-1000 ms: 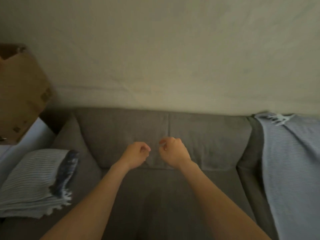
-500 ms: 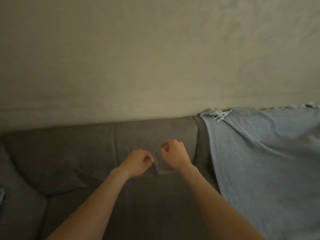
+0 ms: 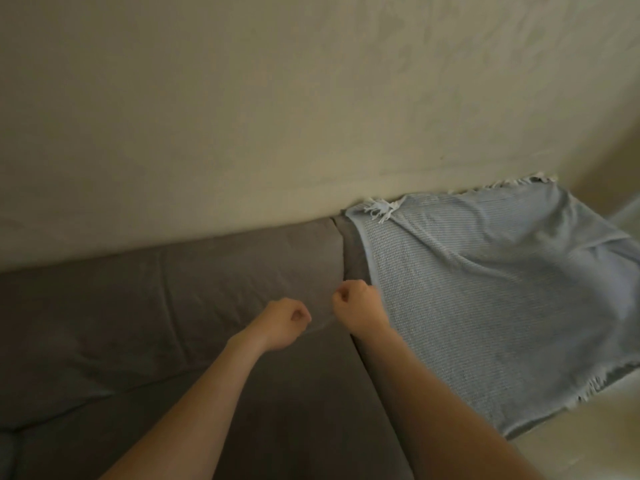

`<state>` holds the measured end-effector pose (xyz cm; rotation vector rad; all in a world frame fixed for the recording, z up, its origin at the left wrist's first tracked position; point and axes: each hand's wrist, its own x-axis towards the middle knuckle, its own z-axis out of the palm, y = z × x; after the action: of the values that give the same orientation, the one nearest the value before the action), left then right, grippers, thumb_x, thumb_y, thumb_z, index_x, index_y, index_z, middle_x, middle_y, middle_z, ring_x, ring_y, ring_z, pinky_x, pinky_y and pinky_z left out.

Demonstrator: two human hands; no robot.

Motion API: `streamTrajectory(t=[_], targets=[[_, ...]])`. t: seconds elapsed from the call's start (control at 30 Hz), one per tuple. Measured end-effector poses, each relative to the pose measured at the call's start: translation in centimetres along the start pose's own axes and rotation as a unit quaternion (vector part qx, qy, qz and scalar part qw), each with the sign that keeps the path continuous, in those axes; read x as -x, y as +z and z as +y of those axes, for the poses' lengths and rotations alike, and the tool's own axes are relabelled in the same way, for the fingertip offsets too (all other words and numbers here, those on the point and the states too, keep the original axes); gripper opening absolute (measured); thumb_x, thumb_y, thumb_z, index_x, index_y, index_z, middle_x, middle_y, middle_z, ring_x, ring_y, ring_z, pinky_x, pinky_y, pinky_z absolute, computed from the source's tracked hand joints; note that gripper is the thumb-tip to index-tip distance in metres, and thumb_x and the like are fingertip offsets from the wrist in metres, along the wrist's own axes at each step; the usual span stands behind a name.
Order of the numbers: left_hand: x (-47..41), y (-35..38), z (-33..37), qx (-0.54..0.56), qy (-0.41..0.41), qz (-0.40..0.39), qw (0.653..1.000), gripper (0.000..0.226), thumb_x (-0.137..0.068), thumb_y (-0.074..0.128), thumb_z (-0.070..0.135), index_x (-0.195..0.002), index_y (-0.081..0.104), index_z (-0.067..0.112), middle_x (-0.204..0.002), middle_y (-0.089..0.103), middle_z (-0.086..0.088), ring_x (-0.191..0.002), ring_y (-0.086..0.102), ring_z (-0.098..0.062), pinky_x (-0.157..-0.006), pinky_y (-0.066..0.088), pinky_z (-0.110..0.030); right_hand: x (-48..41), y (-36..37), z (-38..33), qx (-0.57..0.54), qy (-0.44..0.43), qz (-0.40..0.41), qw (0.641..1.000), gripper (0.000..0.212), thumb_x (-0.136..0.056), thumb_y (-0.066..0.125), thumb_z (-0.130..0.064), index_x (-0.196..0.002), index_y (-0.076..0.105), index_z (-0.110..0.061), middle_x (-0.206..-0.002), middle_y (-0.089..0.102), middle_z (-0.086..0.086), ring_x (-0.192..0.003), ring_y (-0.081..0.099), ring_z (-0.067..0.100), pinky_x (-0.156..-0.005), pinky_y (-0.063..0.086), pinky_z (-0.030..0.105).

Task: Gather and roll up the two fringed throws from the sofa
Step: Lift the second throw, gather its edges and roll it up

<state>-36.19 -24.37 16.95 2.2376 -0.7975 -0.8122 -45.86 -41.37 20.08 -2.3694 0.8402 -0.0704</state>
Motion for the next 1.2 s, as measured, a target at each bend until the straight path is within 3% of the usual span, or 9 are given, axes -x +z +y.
streamTrajectory(t=[0.17, 0.3, 0.43, 0.67, 0.83, 0.9, 1.03, 1.13, 1.2], targets=[[-3.4, 2.9, 4.6, -0.018, -0.013, 0.027, 0.999, 0.029, -0.101, 0.059, 0.024, -0.127, 0.071, 0.025, -0.116, 0.075, -0.004, -0.103, 0.074, -0.021, -0.091, 0.056, -0.032, -2.6, -3.3, 5.5, 0.032, -0.012, -0.029, 0.999, 0.021, -0.089, 0.056, -0.026, -0.084, 0.070, -0.012, -0.078, 0.070, 0.005, -0.074, 0.067, 0.027, -0.066, 0.061, 0.042], [-8.0, 8.2, 11.3, -0.010, -0.020, 0.038, 0.999, 0.029, -0.104, 0.056, 0.020, -0.130, 0.070, 0.022, -0.118, 0.072, -0.001, -0.103, 0.073, -0.016, -0.086, 0.053, -0.024, -6.7, -8.3, 13.2, 0.072, -0.022, -0.063, 0.995, 0.023, -0.089, 0.058, -0.030, -0.102, 0.072, -0.016, -0.100, 0.072, 0.006, -0.095, 0.069, 0.030, -0.081, 0.060, 0.042], [-12.2, 13.8, 17.6, -0.008, -0.033, -0.006, 0.999, 0.026, -0.107, 0.056, 0.026, -0.127, 0.071, 0.025, -0.110, 0.068, 0.008, -0.094, 0.068, -0.006, -0.081, 0.051, -0.020, -10.4, -13.4, 20.5, 0.092, -0.023, -0.122, 0.988, 0.034, -0.091, 0.060, -0.035, -0.116, 0.072, -0.015, -0.120, 0.070, 0.008, -0.113, 0.065, 0.030, -0.091, 0.056, 0.040], [-17.4, 19.1, 25.6, -0.016, -0.044, -0.003, 0.999, 0.027, -0.108, 0.057, 0.028, -0.129, 0.071, 0.022, -0.105, 0.071, 0.009, -0.093, 0.067, -0.001, -0.077, 0.049, -0.012, -16.1, -19.6, 27.2, 0.099, -0.051, -0.147, 0.983, 0.030, -0.092, 0.059, -0.030, -0.109, 0.072, -0.008, -0.110, 0.073, 0.008, -0.101, 0.069, 0.029, -0.089, 0.060, 0.046], [-20.1, 19.4, 27.5, -0.022, -0.057, 0.029, 0.998, 0.030, -0.109, 0.055, 0.025, -0.134, 0.069, 0.020, -0.124, 0.070, 0.003, -0.101, 0.063, -0.003, -0.081, 0.047, -0.009, -19.1, -21.4, 28.3, 0.099, -0.072, -0.141, 0.982, 0.029, -0.092, 0.057, -0.029, -0.108, 0.072, -0.009, -0.105, 0.073, 0.006, -0.094, 0.070, 0.026, -0.084, 0.062, 0.043], [-21.5, 19.2, 27.8, -0.011, -0.057, 0.047, 0.997, 0.032, -0.108, 0.055, 0.024, -0.137, 0.067, 0.018, -0.132, 0.068, 0.000, -0.107, 0.062, -0.005, -0.090, 0.047, -0.012, -19.8, -22.2, 28.8, 0.100, -0.077, -0.125, 0.984, 0.028, -0.093, 0.056, -0.029, -0.108, 0.071, -0.011, -0.104, 0.073, 0.004, -0.092, 0.069, 0.024, -0.082, 0.061, 0.041], [-23.9, 19.5, 28.3, 0.001, -0.058, 0.085, 0.995, 0.040, -0.108, 0.056, 0.023, -0.147, 0.057, 0.015, -0.145, 0.061, -0.006, -0.125, 0.059, -0.015, -0.105, 0.047, -0.025, -21.3, -23.2, 30.0, 0.104, -0.113, -0.108, 0.982, 0.031, -0.097, 0.052, -0.026, -0.118, 0.069, -0.011, -0.113, 0.072, 0.004, -0.105, 0.068, 0.025, -0.087, 0.058, 0.040], [-25.3, 19.9, 28.6, -0.012, -0.033, 0.097, 0.995, 0.038, -0.108, 0.056, 0.014, -0.145, 0.055, 0.003, -0.135, 0.056, 0.002, -0.115, 0.053, -0.012, -0.097, 0.040, -0.017, -22.5, -23.4, 30.9, 0.113, -0.123, -0.094, 0.982, 0.034, -0.100, 0.049, -0.024, -0.127, 0.065, -0.011, -0.122, 0.070, 0.005, -0.113, 0.065, 0.025, -0.094, 0.056, 0.043], [-27.0, 20.5, 28.0, -0.023, -0.017, 0.105, 0.994, 0.035, -0.107, 0.054, 0.007, -0.141, 0.056, -0.003, -0.131, 0.059, -0.007, -0.109, 0.048, -0.011, -0.100, 0.037, -0.016, -23.6, -23.0, 31.7, 0.110, -0.122, -0.089, 0.982, 0.033, -0.101, 0.048, -0.023, -0.127, 0.063, -0.009, -0.124, 0.068, 0.006, -0.114, 0.064, 0.026, -0.095, 0.056, 0.044]])
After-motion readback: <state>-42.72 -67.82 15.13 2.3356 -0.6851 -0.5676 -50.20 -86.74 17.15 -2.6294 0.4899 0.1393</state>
